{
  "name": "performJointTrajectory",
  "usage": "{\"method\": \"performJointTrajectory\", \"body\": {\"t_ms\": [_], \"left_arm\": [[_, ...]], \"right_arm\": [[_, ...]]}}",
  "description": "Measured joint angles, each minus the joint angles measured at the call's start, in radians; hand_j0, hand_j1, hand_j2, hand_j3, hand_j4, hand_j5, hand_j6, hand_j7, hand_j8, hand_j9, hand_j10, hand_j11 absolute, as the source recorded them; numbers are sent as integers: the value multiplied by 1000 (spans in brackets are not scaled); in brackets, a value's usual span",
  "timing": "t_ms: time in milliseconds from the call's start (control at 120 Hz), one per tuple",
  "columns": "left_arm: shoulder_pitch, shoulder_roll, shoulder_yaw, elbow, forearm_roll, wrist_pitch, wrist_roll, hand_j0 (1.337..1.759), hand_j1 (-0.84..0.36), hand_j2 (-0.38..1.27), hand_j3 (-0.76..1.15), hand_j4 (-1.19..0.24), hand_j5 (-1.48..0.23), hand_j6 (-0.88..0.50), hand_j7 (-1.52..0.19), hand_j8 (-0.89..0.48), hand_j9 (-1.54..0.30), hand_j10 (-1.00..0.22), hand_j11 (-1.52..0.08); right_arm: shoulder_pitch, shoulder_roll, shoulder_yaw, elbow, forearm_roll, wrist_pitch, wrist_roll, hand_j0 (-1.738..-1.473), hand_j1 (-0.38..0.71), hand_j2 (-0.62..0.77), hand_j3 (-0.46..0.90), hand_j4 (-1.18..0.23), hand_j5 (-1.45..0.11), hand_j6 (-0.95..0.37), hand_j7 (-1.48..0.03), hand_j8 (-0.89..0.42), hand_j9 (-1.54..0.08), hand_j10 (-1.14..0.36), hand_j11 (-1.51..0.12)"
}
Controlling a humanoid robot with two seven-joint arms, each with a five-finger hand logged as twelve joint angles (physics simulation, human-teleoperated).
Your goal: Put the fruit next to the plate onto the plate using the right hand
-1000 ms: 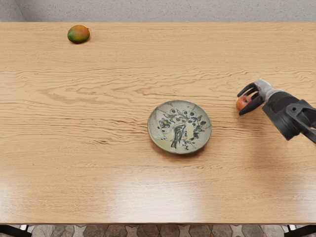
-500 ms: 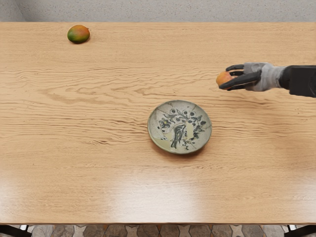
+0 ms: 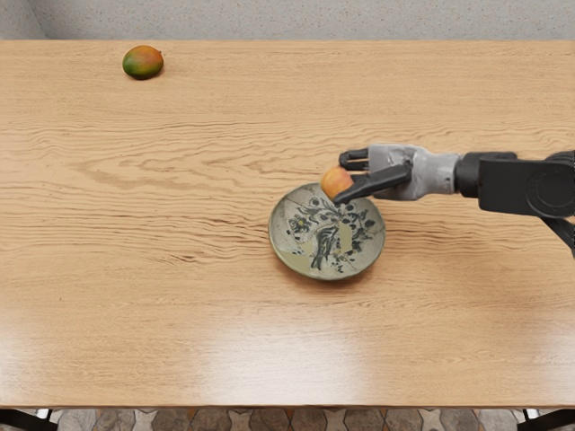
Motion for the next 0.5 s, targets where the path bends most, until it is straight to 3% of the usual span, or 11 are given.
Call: {"method": "performJointTrajectory", "body": {"t_ms": [158,200,325,500], "left_arm": [[0,0,0,0,0,0,0,1658,349,0,0,0,0,-1,0,-1,0,0,0],[0,0,0,0,0,0,0,1658,349,0,0,0,0,-1,0,-1,0,0,0],[0,0,0,0,0,0,0,1658,349,0,0,-1,0,-1,0,-1,0,0,0],[0,0,0,0,0,0,0,1658,349,0,0,-1,0,-1,0,-1,0,0,0]], "right_arm": [[-14,2,-17,6,-3,-1,0,-1648,353,439,0,-854,-1144,-380,-1123,-369,-1146,-826,-1150],[-15,2,-25,6,-4,-2,0,-1650,312,349,0,-774,-1033,-394,-1016,-379,-1034,-829,-1039],[-13,0,-50,4,-7,-3,0,-1654,111,172,0,-505,-670,-298,-661,-265,-670,-555,-673],[11,-28,-48,2,-7,-5,0,-1656,-52,55,0,-297,-395,-205,-391,-144,-396,-317,-396]]}}
